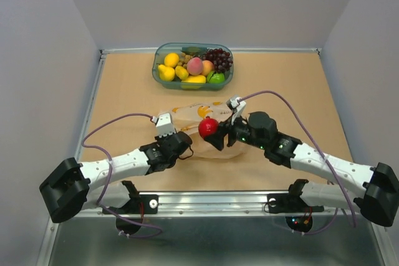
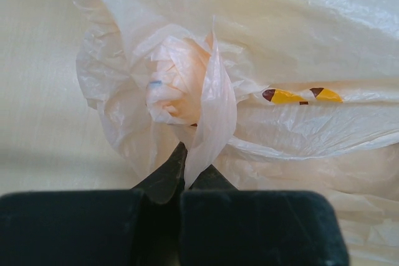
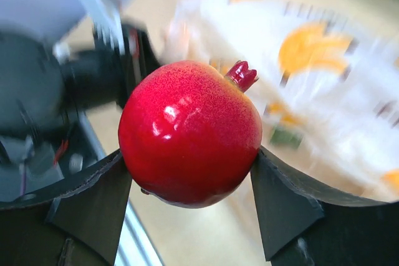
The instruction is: Untie the knot of the plastic bag and take out the fruit
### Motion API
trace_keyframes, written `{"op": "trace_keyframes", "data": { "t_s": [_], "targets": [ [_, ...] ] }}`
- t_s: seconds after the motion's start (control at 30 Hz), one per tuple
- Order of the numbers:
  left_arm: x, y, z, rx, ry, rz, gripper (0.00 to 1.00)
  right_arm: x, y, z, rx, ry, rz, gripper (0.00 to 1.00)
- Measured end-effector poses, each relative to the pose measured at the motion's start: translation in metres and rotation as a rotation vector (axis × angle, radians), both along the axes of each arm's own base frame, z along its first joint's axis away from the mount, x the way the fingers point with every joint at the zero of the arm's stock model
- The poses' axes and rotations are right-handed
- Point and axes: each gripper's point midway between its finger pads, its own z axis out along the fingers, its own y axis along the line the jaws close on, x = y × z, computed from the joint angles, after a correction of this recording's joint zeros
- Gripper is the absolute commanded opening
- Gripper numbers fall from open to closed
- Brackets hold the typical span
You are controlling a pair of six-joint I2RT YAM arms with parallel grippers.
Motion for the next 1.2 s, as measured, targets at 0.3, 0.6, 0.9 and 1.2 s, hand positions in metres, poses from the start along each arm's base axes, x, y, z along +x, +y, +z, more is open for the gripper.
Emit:
{"op": "trace_keyframes", "data": {
  "t_s": [0.3, 0.6, 0.9, 1.2],
  "targets": [
    [-0.001, 0.002, 0.030, -0.073, -0.062, -0.012, 0.00, 0.121, -0.002, 0.082, -0.041, -0.193, -0.326, 0.17],
    [0.001, 0.009, 0.039, -0.046, -0.091, -0.024, 0.00, 0.275, -0.025, 0.035, -0.168, -0.132, -0.562, 0.44],
    [0.006, 0.011, 0.048, -0.002, -0.112, -0.044, 0.00, 0.316, -0.027, -0.033, -0.253, -0.029, -0.572, 1.00],
    [0.015, -0.002, 0.076, -0.007, -0.152, -0.079, 0.00, 0.298, -0.022, 0.024, -0.178, -0.100, -0.506, 0.99]
  ]
}}
